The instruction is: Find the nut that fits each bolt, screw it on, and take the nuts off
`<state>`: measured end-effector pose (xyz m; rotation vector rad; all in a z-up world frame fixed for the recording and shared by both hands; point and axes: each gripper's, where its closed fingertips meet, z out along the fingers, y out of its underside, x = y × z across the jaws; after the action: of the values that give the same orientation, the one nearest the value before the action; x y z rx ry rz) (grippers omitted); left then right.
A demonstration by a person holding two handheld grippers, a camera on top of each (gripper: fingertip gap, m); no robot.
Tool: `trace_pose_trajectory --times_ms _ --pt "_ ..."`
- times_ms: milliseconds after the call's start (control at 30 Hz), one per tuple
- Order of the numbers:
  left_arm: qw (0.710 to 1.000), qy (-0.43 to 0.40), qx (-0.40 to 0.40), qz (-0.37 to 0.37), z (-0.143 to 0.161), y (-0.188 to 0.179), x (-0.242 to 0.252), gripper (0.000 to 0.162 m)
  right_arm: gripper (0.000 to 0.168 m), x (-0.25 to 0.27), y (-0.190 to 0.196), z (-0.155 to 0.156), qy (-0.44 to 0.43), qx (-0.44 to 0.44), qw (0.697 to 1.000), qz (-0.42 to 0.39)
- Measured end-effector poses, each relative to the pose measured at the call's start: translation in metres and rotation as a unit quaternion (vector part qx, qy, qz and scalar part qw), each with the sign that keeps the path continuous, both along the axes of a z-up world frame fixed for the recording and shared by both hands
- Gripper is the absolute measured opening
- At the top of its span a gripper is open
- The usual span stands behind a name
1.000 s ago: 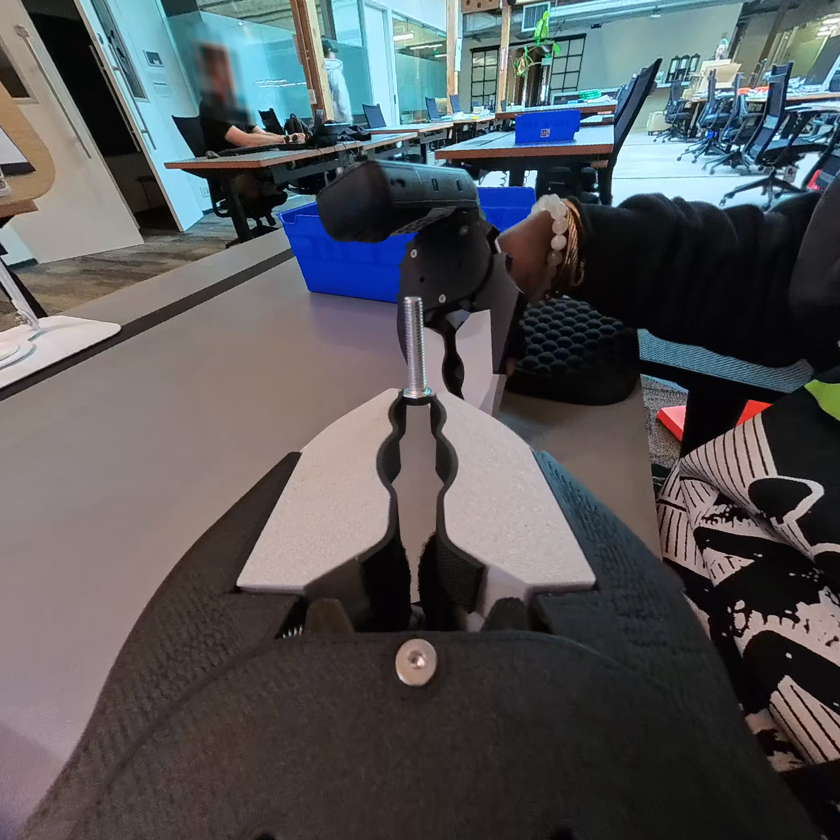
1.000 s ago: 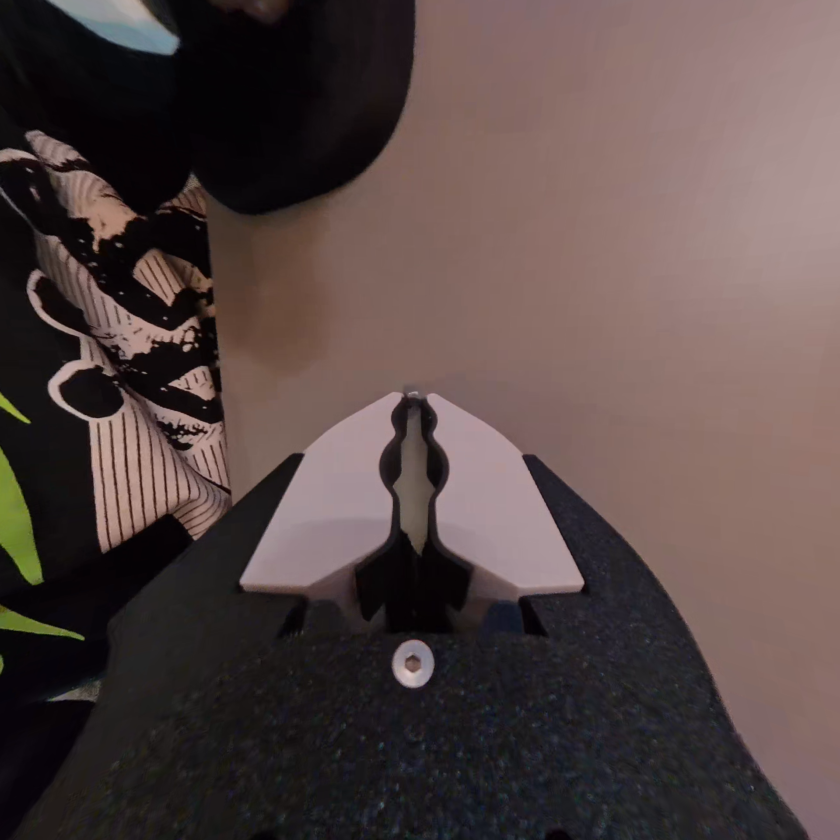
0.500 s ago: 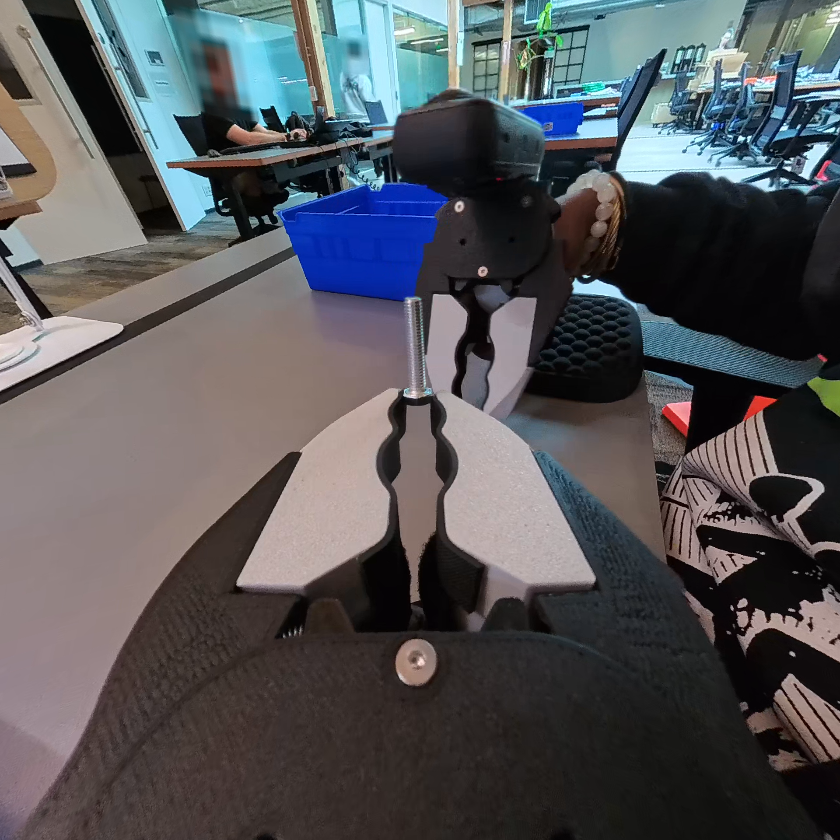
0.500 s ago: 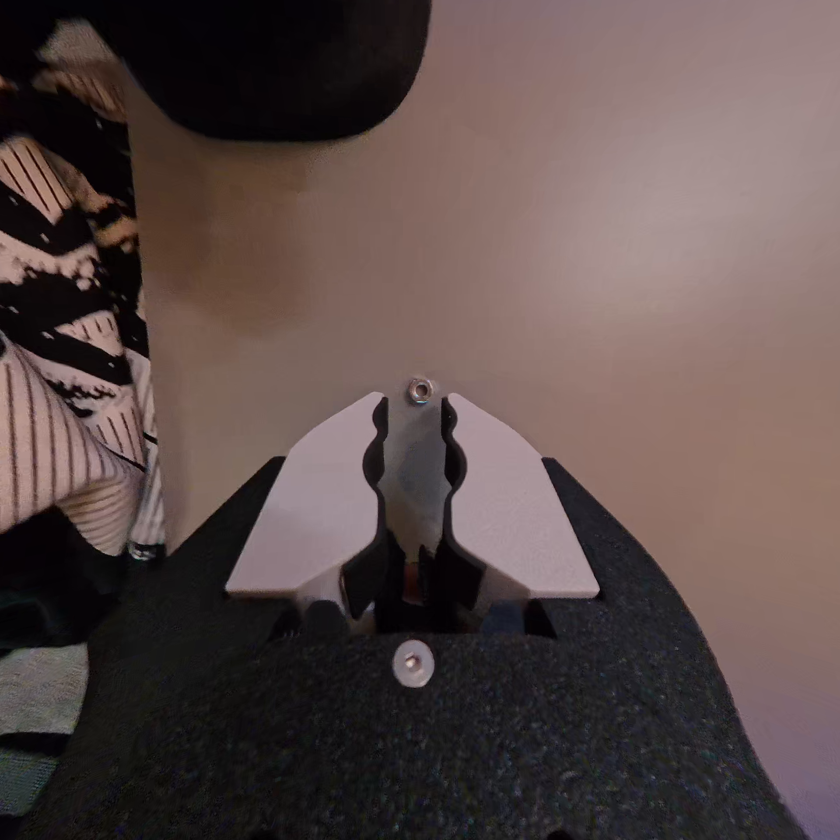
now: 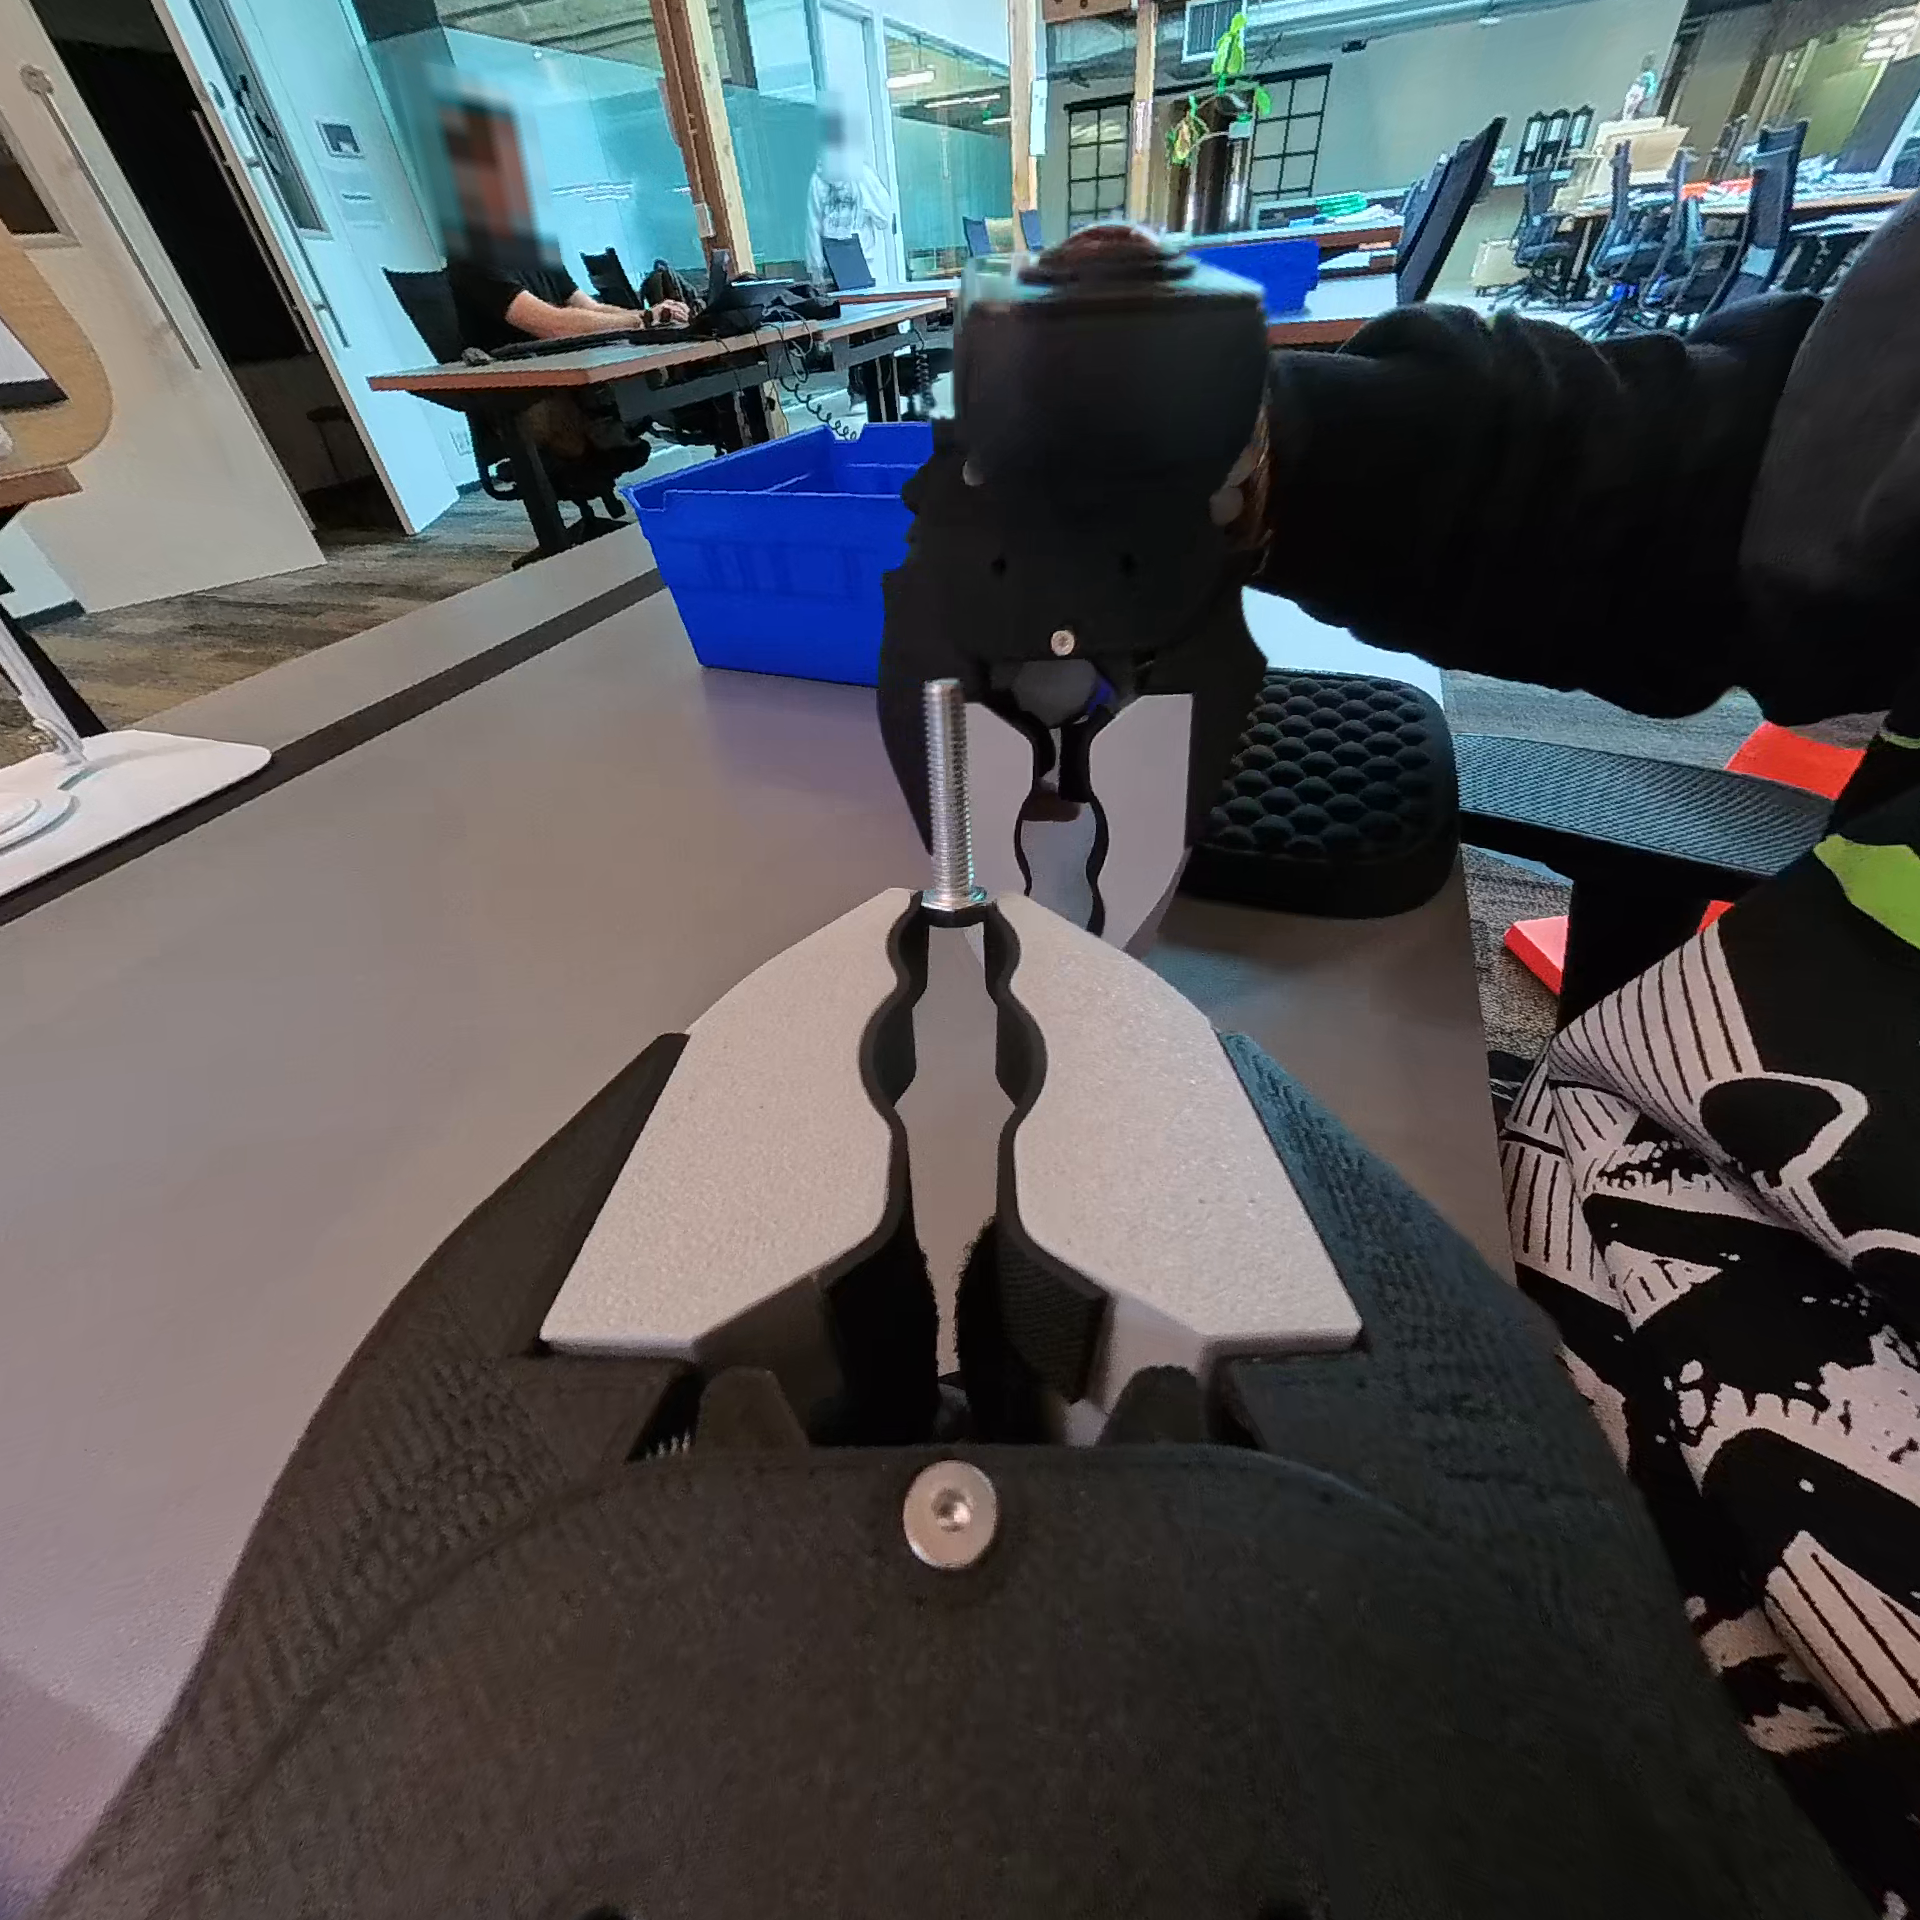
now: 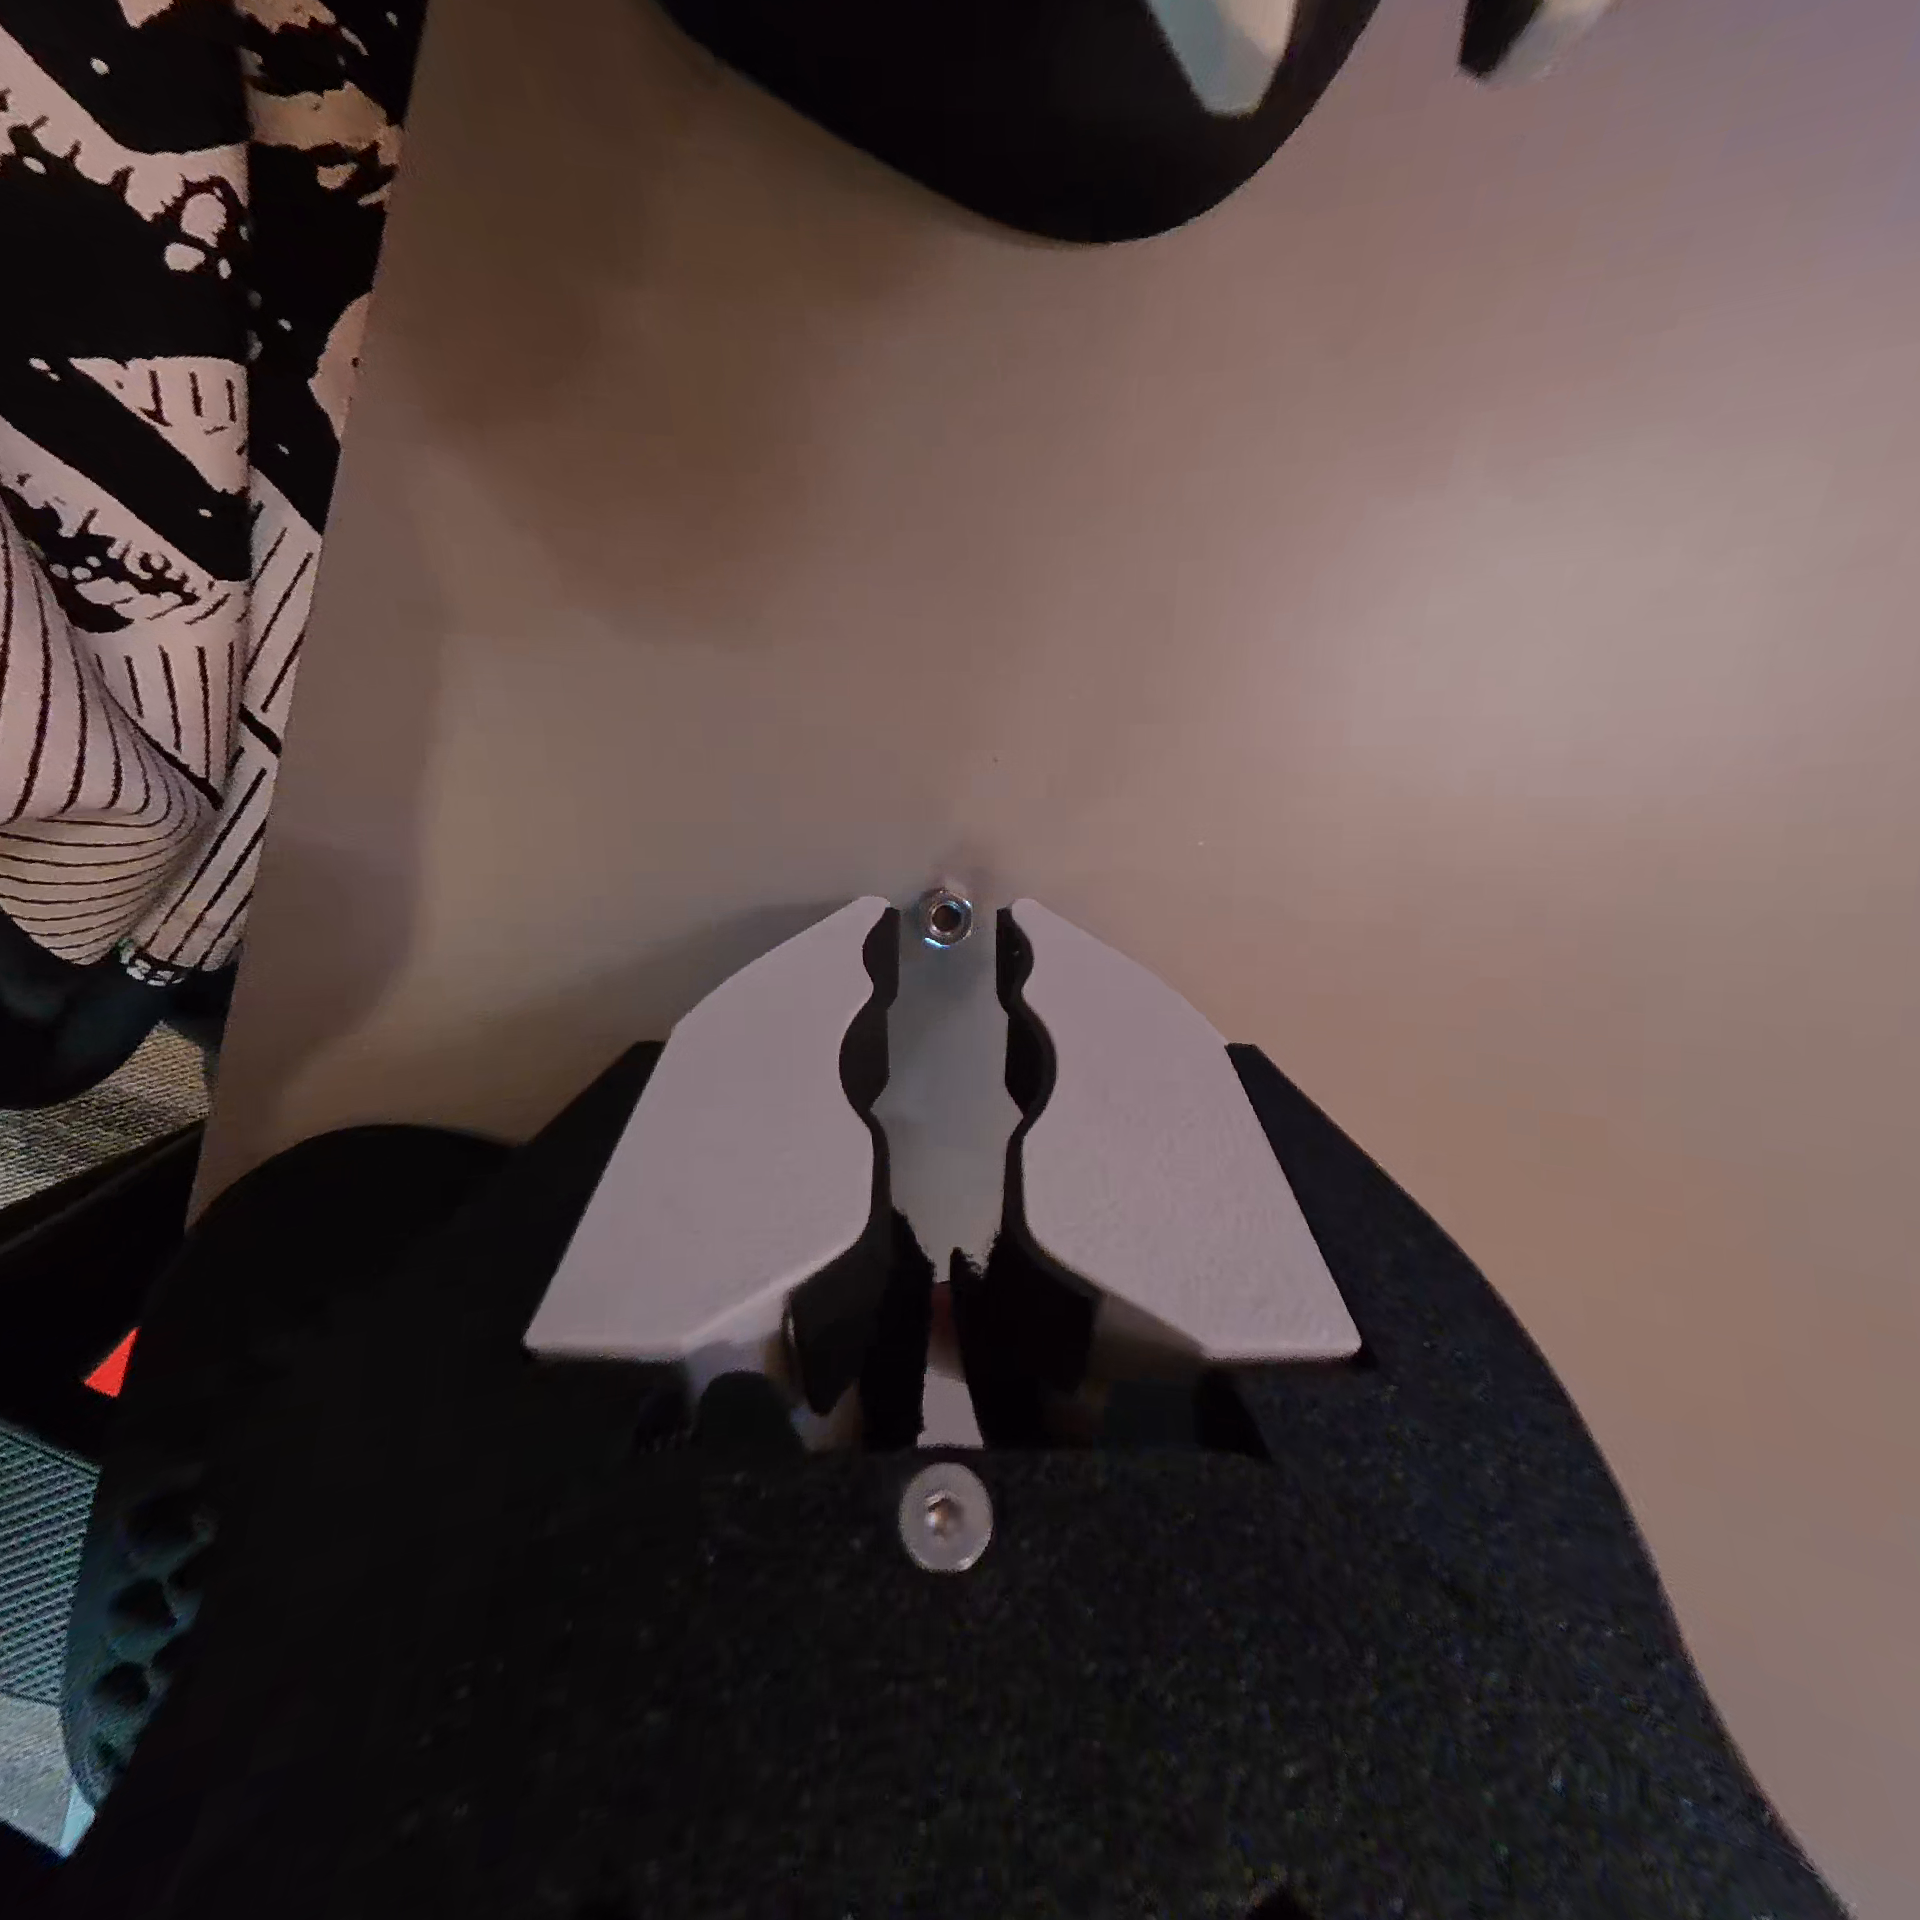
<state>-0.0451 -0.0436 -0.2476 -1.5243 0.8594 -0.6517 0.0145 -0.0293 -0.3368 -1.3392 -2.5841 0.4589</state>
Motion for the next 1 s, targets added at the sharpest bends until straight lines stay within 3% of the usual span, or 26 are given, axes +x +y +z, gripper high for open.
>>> trace_pose_trajectory --times_ms 400,467,600,733,833,1000 --pt "1.0 -0.006 0.006 -0.003 0.004 -0.001 0.001 0.01 0.01 0.001 -0.001 -0.003 -0.003 -0.016 1.0 -0.007" --pt "0.999 -0.039 0.005 -0.025 0.014 -0.007 0.006 0.01 0.01 -0.003 -0.004 0.018 0.036 -0.033 0.999 -0.006" --pt "0.981 -0.129 -0.061 -0.129 0.026 -0.029 0.027 0.01 0.01 -0.009 -0.014 0.094 0.14 -0.064 0.988 0.009" --pt "0.973 -0.11 -0.098 -0.179 0.016 -0.04 0.04 0.01 0.01 -0.012 -0.041 0.153 0.189 -0.091 0.975 0.075" --pt "0.971 -0.077 -0.102 -0.203 0.008 -0.048 0.047 0.01 0.01 -0.017 -0.056 0.161 0.166 -0.084 0.975 0.122" --pt "0.969 -0.043 -0.1 -0.224 0.0 -0.055 0.053 0.01 0.01 -0.023 -0.065 0.147 0.104 -0.07 0.977 0.171"
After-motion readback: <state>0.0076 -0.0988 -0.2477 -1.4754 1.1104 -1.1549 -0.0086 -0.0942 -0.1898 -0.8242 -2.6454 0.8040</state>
